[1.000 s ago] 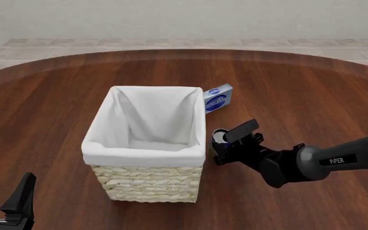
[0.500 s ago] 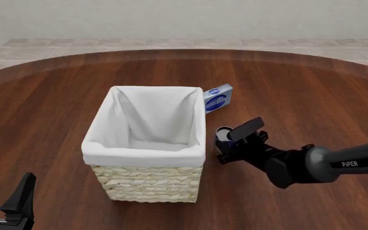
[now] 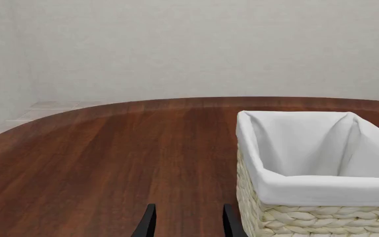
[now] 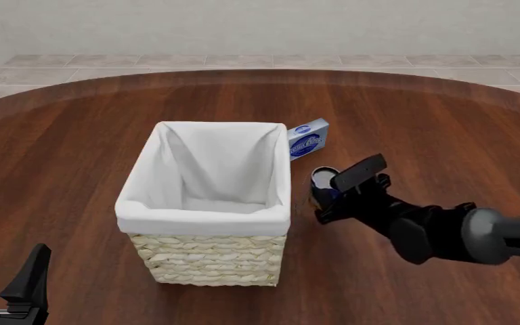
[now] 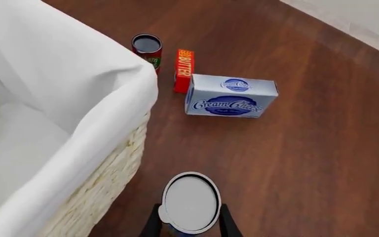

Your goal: Pick up the alphabet soup and put it in the basket.

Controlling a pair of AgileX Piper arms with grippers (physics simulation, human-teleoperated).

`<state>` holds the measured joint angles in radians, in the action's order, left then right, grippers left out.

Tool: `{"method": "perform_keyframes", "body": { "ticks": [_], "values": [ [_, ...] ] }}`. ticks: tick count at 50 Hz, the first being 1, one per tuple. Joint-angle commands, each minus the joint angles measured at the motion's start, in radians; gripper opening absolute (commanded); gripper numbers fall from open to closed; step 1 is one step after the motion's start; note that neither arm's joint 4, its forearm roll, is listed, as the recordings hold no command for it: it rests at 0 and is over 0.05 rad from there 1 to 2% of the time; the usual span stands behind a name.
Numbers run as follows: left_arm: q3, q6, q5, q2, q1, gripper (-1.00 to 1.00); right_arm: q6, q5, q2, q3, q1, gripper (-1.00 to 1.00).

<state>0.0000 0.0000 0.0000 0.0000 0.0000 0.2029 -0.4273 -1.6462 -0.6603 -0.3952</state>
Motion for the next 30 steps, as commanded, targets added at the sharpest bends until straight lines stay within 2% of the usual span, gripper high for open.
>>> {"method": "perform_keyframes", "body": {
  "ticks": [1, 30],
  "values": [
    [0.0, 0.0, 0.0, 0.0, 0.0, 1.0, 0.001, 0.032, 0.066, -0.001, 0.01, -1.0],
    [0.0, 0.0, 0.0, 0.0, 0.0, 1.0, 0.055, 0.145, 0.21, -0.031, 0.012, -1.0]
  ]
}}
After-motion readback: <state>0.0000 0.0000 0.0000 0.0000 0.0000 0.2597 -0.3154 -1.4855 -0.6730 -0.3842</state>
